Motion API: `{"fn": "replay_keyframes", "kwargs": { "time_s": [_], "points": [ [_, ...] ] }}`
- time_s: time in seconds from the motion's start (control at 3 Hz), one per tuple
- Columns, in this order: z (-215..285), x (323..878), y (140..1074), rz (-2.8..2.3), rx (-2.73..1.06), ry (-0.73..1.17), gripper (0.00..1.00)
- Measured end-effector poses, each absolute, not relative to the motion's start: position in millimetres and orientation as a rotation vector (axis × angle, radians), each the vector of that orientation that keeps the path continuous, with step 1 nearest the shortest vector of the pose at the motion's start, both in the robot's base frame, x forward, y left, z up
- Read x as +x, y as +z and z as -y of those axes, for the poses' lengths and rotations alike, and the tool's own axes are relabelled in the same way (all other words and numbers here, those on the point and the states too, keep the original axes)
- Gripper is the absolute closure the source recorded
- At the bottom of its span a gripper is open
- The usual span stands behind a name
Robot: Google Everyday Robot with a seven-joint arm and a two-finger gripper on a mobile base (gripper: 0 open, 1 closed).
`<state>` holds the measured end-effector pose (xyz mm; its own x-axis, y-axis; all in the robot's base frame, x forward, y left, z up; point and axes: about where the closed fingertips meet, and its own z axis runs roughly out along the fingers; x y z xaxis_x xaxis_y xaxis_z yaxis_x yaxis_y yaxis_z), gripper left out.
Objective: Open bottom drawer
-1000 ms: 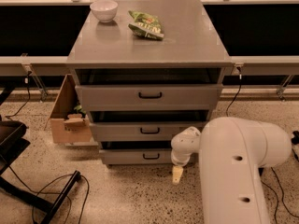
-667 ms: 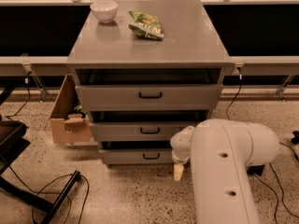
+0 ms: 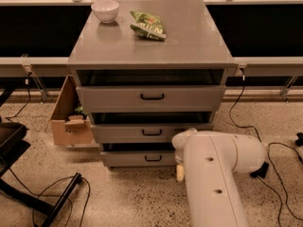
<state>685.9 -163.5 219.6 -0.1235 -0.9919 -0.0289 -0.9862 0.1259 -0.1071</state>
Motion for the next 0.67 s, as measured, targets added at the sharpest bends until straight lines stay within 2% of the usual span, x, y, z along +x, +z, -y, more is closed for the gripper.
{"fn": "replay_keyframes", "kwargs": {
  "time_s": [0.33, 0.67],
  "points": [
    [166.2, 699.1, 205.2, -2.282, -2.020, -0.095, 0.00],
    [166.8, 709.1, 196.4, -2.280, -2.023, -0.088, 0.14]
  ]
}}
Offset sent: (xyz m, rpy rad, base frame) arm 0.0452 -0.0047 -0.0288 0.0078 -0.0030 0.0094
